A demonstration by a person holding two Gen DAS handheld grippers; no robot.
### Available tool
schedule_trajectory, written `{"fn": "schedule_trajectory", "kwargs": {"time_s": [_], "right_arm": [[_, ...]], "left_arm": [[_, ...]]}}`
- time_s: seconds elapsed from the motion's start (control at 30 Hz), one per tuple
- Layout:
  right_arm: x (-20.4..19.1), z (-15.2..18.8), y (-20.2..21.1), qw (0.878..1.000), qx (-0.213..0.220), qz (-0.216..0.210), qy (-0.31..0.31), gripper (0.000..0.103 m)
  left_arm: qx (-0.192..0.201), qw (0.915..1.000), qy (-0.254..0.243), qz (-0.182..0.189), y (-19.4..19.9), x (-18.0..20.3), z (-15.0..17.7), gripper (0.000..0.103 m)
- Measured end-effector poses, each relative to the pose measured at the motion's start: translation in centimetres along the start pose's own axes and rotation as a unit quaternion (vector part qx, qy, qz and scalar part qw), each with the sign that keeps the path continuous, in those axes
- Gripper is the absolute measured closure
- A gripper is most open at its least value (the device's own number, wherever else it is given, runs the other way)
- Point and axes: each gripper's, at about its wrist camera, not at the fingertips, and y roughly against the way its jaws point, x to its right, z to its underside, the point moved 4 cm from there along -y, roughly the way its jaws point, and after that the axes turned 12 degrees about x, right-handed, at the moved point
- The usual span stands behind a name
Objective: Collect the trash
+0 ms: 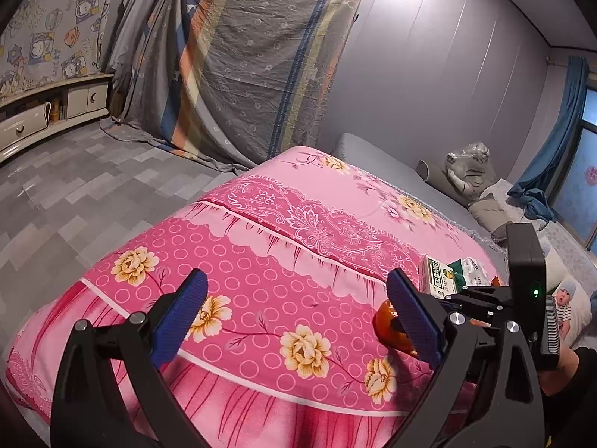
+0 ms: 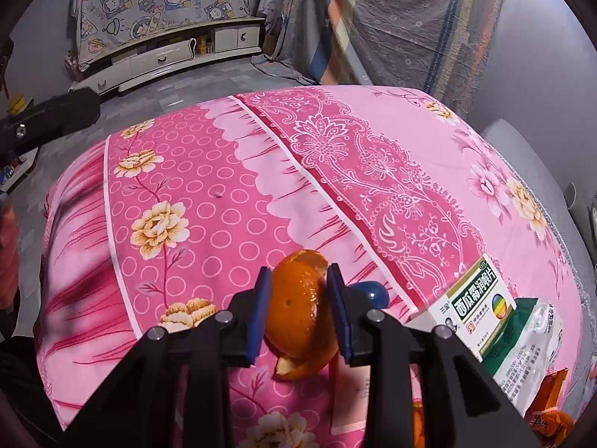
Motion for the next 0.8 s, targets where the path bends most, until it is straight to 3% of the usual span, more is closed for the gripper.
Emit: {"fn": "schedule_trajectory", "kwargs": {"time_s": [0.07, 0.1, 0.13, 0.33, 0.53, 0.6, 0.67, 0.8], "right_arm": [[-0.2, -0.1, 0.1, 1.0, 0.005, 0.003, 0.004, 0.079], [-0.3, -0.3, 0.3, 1.0, 0.01, 0.002, 0.006, 0.095], [-0.2, -0.5, 0.7, 1.0, 0.017, 0.004, 0.003, 0.102], [2.3, -0.9, 6.1, 0.994, 0.076, -0.009, -0.073, 0.103], [6.5, 1.6, 16.3, 0.972, 0.156, -0.017, -0.173, 0.103], [7.2, 3.3, 18.5, 0.968, 0.161, -0.014, -0.193, 0.103], [6.5, 4.5, 19.2, 0.968, 0.154, -0.038, -0.195, 0.103], [3.8, 4.1, 16.3, 0.971, 0.122, -0.103, -0.177, 0.102]], "left_arm": [[0.003, 1.0, -0.008, -0.002, 0.3, 0.5, -0.2, 0.011], [0.004, 0.9999, -0.011, -0.003, 0.5, 0.7, -0.3, 0.011], [0.005, 0.9999, -0.015, -0.004, 0.7, 1.1, -0.4, 0.011], [0.021, 0.9984, -0.052, -0.003, 1.8, 3.5, -1.6, 0.011], [0.017, 0.9971, -0.073, 0.012, 2.1, 5.8, -2.0, 0.011], [0.014, 0.9967, -0.079, 0.012, 2.0, 6.3, -1.9, 0.011], [0.01, 0.9965, -0.082, 0.014, 1.9, 6.7, -1.7, 0.011], [0.001, 0.997, -0.073, 0.023, 1.8, 7.1, -1.2, 0.011]]}}
